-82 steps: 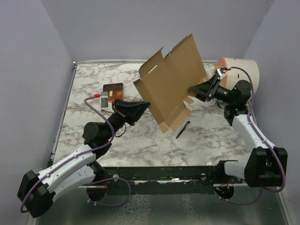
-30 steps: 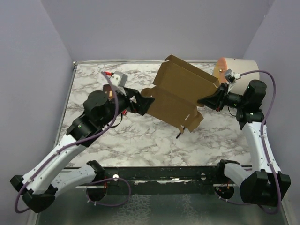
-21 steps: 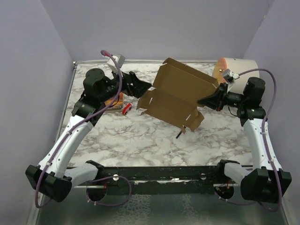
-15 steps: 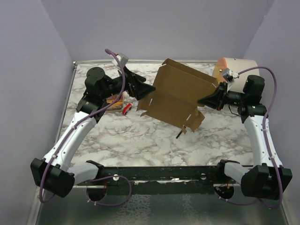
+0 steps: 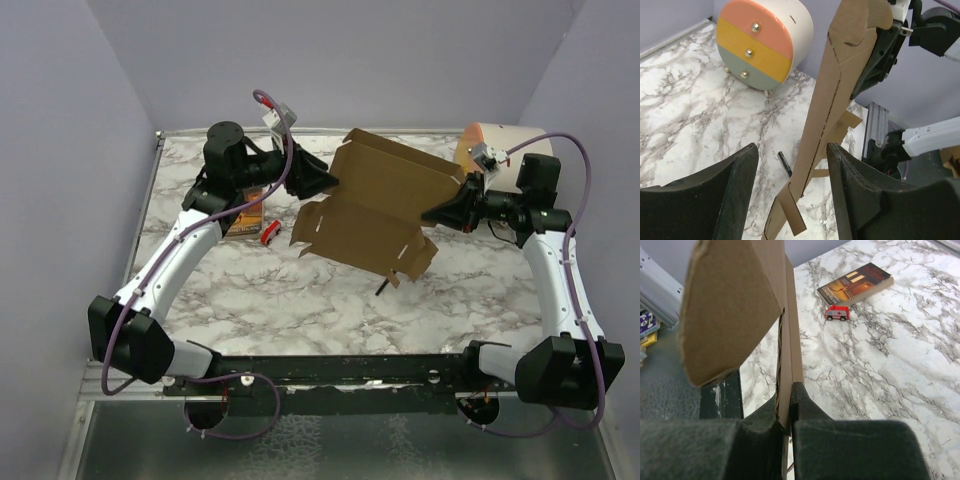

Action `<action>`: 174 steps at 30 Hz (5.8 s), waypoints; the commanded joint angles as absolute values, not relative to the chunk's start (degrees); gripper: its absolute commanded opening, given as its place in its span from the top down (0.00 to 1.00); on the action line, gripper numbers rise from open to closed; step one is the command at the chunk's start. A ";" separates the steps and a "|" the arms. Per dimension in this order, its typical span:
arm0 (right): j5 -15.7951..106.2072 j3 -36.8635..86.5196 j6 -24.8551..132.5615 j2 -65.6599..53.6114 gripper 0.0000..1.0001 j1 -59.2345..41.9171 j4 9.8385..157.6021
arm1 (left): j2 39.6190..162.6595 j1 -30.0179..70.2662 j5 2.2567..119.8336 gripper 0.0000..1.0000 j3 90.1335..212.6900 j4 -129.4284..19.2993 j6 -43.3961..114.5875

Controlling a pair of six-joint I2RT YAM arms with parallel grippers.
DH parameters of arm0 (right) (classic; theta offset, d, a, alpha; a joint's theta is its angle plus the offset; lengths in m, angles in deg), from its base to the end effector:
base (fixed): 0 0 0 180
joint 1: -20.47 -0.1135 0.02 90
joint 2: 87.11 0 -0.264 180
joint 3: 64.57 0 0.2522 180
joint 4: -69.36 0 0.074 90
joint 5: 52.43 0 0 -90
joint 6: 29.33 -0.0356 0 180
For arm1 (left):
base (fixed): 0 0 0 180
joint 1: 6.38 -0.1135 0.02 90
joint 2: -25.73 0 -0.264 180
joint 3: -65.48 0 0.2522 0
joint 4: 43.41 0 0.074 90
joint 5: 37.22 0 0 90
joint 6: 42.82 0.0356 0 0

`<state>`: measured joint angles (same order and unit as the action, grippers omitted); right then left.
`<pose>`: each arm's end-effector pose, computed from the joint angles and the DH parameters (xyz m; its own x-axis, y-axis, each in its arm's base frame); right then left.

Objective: Fold the paper box

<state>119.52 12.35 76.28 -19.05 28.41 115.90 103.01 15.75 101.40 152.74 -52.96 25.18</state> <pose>0.2357 0.0027 0.3489 -0.3794 0.0149 -0.9251 -0.8918 0.2606 0.3699 0.2750 -0.1407 0.4155 -0.3472 -0.1261 -0.9293 0.8779 0.3046 -0.3694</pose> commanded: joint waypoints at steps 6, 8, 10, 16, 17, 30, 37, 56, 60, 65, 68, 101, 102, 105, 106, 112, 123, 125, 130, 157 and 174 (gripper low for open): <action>121.90 15.16 81.64 -17.61 0.99 27.77 121.73 | 106.27 15.98 110.50 0.48 154.13 -46.01 20.13; 121.95 15.30 82.01 -17.29 0.99 27.55 122.13 | 106.57 16.32 110.62 0.49 154.13 -45.54 19.88; 122.00 15.53 82.27 -16.99 0.99 27.35 122.54 | 106.96 16.83 110.58 0.51 154.13 -45.04 19.69; 121.80 15.89 82.86 -16.47 0.99 26.67 123.38 | 108.25 18.95 110.18 0.62 153.95 -43.46 19.56; 121.69 15.98 83.02 -16.44 0.99 26.58 123.57 | 108.40 19.20 110.18 0.65 154.03 -43.19 19.58; 121.69 15.71 83.71 -16.53 0.90 26.27 124.72 | 104.55 19.77 110.18 1.00 148.80 -39.14 19.92; 123.96 12.93 76.17 -19.93 0.37 26.27 118.96 | 93.80 19.73 99.87 1.00 136.50 -30.77 12.25; 117.97 1.88 77.65 -29.58 0.01 26.27 108.42 | 71.37 19.82 78.19 1.00 111.11 -11.87 -10.22; 116.99 2.32 78.80 -28.52 0.01 26.27 108.76 | 71.26 19.82 78.42 1.00 110.90 -11.10 -10.71; 115.42 4.42 78.77 -27.49 0.01 26.27 110.45 | 70.34 19.82 78.09 1.00 110.40 -11.03 -10.84; 115.43 4.29 77.85 -27.15 0.01 26.27 110.42 | 70.13 19.82 77.93 1.00 110.17 -10.58 -11.17; 119.58 7.47 74.38 -27.56 0.99 27.15 110.84 | 64.81 19.73 73.81 0.62 110.23 -23.23 -1.72; 119.83 7.76 75.29 -27.40 0.99 27.15 111.78 | 64.80 19.73 74.14 0.60 111.01 -24.69 -0.63; 120.09 9.10 78.99 -26.65 0.99 27.15 115.54 | 65.38 19.64 76.14 0.55 114.14 -29.48 3.06; 119.97 9.68 80.46 -26.12 0.99 27.15 117.13 | 65.66 19.64 77.03 0.54 115.09 -30.49 4.08; 118.69 12.94 87.48 -24.22 0.99 27.15 124.68 | 67.25 19.35 82.57 0.47 121.68 -38.19 10.40; 118.06 14.83 90.87 -23.37 0.99 27.15 128.66 | 70.11 17.29 88.47 0.45 131.58 -50.12 17.37; 117.83 15.46 91.79 -23.09 0.99 27.15 129.76 | 70.66 16.79 89.46 0.48 132.92 -51.54 17.90; 117.45 16.34 93.72 -22.14 0.99 27.15 131.96 | 71.31 16.18 90.04 0.51 136.83 -56.83 21.11; 116.60 17.64 95.76 -21.41 0.63 27.15 134.68 | 72.06 15.95 92.60 1.00 140.65 -65.67 32.08; 120.74 28.73 97.75 -17.48 0.18 27.07 135.47 | 70.27 15.95 103.66 1.00 138.51 -64.90 41.46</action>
